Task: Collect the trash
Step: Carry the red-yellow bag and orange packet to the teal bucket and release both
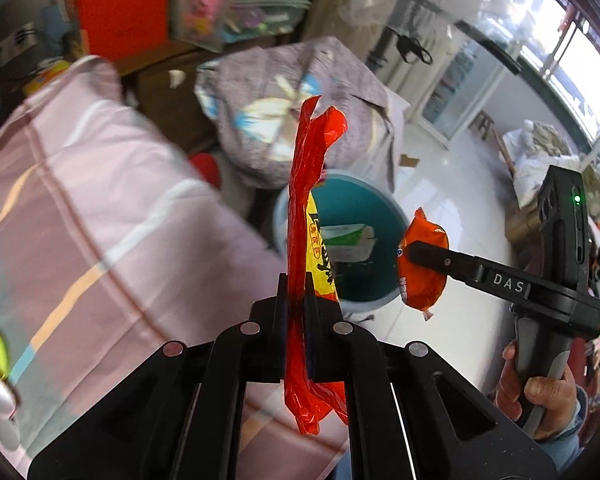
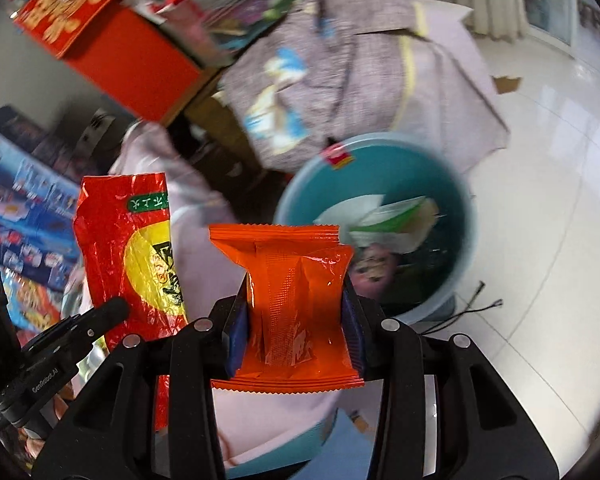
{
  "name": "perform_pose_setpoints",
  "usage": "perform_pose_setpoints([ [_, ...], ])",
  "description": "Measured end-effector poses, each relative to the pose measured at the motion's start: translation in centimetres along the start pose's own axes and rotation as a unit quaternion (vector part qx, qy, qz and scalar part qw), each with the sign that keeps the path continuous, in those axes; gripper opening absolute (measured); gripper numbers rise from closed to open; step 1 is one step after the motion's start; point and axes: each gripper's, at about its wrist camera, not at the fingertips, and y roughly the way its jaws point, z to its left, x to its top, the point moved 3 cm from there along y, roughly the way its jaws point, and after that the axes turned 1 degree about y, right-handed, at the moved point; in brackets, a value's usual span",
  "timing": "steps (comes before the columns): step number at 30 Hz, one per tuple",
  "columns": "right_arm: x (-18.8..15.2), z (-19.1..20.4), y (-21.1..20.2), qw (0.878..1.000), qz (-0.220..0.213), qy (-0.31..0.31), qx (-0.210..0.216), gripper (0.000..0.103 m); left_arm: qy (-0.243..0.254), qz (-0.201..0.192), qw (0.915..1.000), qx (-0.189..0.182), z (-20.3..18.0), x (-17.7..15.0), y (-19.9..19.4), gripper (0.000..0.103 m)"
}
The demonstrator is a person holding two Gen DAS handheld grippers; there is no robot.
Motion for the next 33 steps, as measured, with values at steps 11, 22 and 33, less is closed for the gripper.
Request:
perform_pose_setpoints([
  [11, 3.0, -4.5, 0.5, 0.999, 0.004, 0.032, -0.039, 0.04, 0.009, 0.051, 0.9979, -0.039, -3.4, 3.5, 8.3, 0.007],
  [22, 4.7, -5.8, 1.4, 0.997, 0.012, 0.042, -0.067, 0.04, 0.011, 0.089, 0.995, -0.045, -4.2, 5.3, 14.2, 0.016],
  [33, 5.1, -4.8, 3.1, 0.997, 0.028, 0.029, -0.068, 0.04, -0.003, 0.068, 0.9975, -0.02, -2.0, 4.5, 12.3, 0.086],
])
